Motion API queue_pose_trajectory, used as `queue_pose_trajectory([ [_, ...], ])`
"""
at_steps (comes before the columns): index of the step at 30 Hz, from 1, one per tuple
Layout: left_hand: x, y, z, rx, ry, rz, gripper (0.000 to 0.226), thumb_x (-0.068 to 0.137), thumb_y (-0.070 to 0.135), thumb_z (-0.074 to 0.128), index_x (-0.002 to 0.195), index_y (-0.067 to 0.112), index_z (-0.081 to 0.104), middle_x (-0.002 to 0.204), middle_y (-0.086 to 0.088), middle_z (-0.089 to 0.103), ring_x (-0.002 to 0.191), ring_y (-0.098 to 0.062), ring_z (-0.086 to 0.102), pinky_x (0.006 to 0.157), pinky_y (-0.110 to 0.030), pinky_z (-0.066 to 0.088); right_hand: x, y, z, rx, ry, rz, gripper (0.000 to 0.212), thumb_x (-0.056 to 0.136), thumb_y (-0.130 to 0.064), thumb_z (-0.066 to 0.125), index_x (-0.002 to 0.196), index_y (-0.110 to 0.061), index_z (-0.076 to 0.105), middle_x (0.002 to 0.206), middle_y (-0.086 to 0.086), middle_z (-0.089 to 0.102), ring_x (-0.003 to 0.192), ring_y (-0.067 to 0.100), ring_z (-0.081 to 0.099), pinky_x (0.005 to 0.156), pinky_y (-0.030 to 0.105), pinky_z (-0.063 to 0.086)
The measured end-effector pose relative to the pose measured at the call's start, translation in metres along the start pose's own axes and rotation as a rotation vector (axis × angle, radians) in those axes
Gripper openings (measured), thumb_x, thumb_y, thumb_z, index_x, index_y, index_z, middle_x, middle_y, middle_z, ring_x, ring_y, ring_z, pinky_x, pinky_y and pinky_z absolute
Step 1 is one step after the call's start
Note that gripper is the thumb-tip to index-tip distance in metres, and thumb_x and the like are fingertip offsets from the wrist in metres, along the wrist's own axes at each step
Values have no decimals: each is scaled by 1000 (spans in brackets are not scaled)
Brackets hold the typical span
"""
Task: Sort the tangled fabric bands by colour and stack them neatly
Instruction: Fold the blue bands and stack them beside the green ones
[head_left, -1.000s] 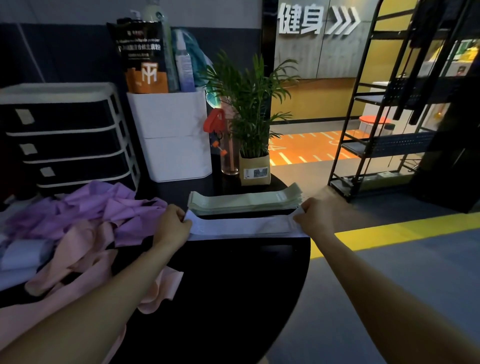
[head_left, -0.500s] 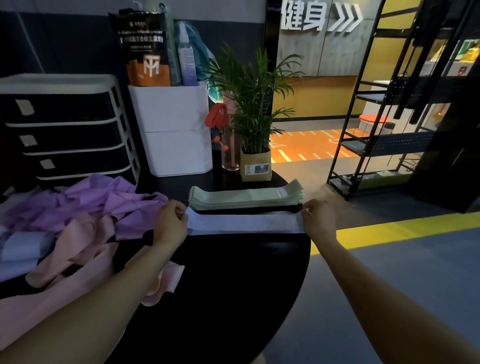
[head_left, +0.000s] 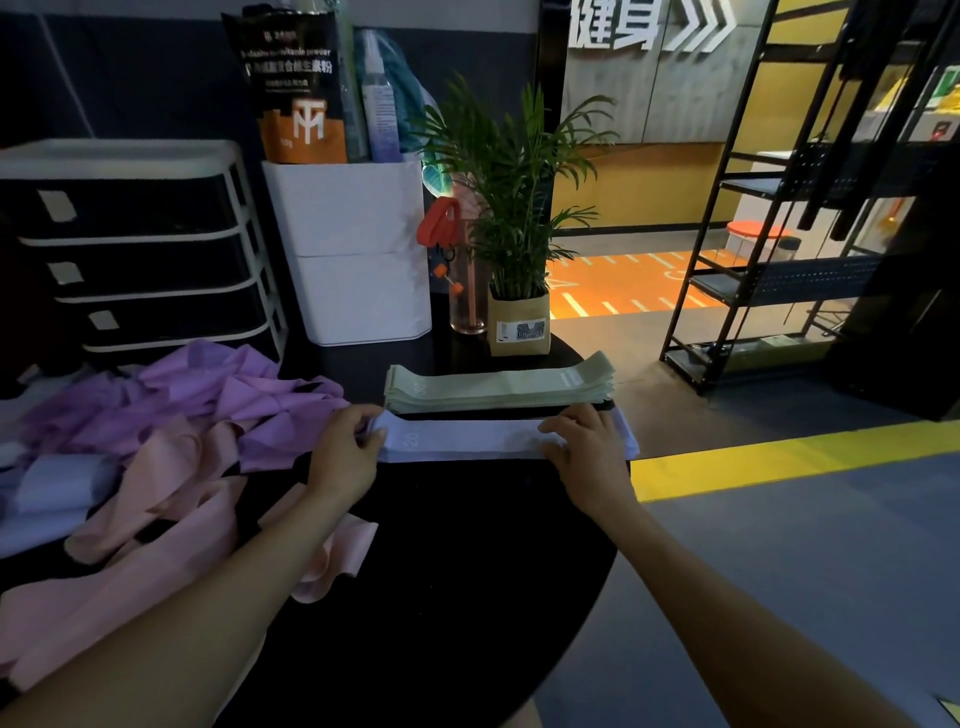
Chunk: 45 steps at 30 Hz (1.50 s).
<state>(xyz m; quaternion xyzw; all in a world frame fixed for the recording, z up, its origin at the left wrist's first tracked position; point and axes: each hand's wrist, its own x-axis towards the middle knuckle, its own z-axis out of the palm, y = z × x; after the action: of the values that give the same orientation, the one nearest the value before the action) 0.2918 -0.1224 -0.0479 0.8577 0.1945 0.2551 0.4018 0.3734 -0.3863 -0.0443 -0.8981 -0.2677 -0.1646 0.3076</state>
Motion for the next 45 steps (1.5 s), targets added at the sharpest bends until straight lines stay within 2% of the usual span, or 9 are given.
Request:
queue_pose_trajectory([
  [6,1,-1,-2,-22,-6,-26,23,88,1,58,110,4,61,116,-14,61,108,-26,57,95,-32,43,-1,-2,-1,21,-60,-8,13,89,-11,59,96,-9,70,98,8,57,97,28,49,79,36,40],
  [9,0,4,-10,-55,6,-26,20,89,6,59,108,4,61,111,-12,64,104,-24,59,92,-34,46,5,-15,-5,-1,-93,4,18,90,-12,59,106,-10,68,107,9,58,104,29,47,82,36,38],
  [14,-1,9,-38,-73,80,41,24,89,5,58,113,0,60,108,-9,62,101,-22,58,89,-27,45,26,-64,2,33,-153,-100,26,90,-16,60,115,-12,64,112,8,56,107,26,48,88,33,40],
  [18,-2,2,-79,-26,128,94,20,87,-1,57,106,2,62,102,-2,62,92,-15,58,74,-2,39,40,-124,27,95,-176,-179,27,88,-15,62,114,-9,65,113,11,56,103,26,52,90,33,42],
  [25,-13,-29,-161,112,191,95,20,85,2,57,103,8,63,100,-3,65,89,-17,61,77,-23,44,52,-230,85,188,-321,-345,27,81,-12,62,106,-5,67,105,19,59,100,33,56,89,31,37],
  [28,-21,-50,-193,132,226,74,20,84,12,58,103,9,62,101,-1,64,89,-13,58,76,-18,39,51,-269,107,234,-346,-370,23,82,-11,65,103,-3,67,104,19,59,99,31,57,87,33,41],
  [31,-25,-75,-220,186,274,18,21,83,1,61,105,3,62,106,-10,63,93,-18,57,79,-20,38,49,-301,128,238,-406,-427,17,82,-11,64,95,-1,66,97,21,61,96,34,57,82,36,41],
  [36,-35,-112,-243,239,301,-58,24,82,0,63,106,-2,59,100,-9,53,93,-22,54,71,-19,31,44,-335,151,236,-425,-454,32,85,-15,63,115,-6,62,110,16,56,103,29,52,87,32,39],
  [45,-46,-149,-245,168,169,-120,61,71,14,80,126,8,54,123,-5,56,114,-17,53,95,-23,39,41,-346,186,125,-477,-490,20,80,-19,62,99,-12,66,103,8,59,94,23,51,81,32,42],
])
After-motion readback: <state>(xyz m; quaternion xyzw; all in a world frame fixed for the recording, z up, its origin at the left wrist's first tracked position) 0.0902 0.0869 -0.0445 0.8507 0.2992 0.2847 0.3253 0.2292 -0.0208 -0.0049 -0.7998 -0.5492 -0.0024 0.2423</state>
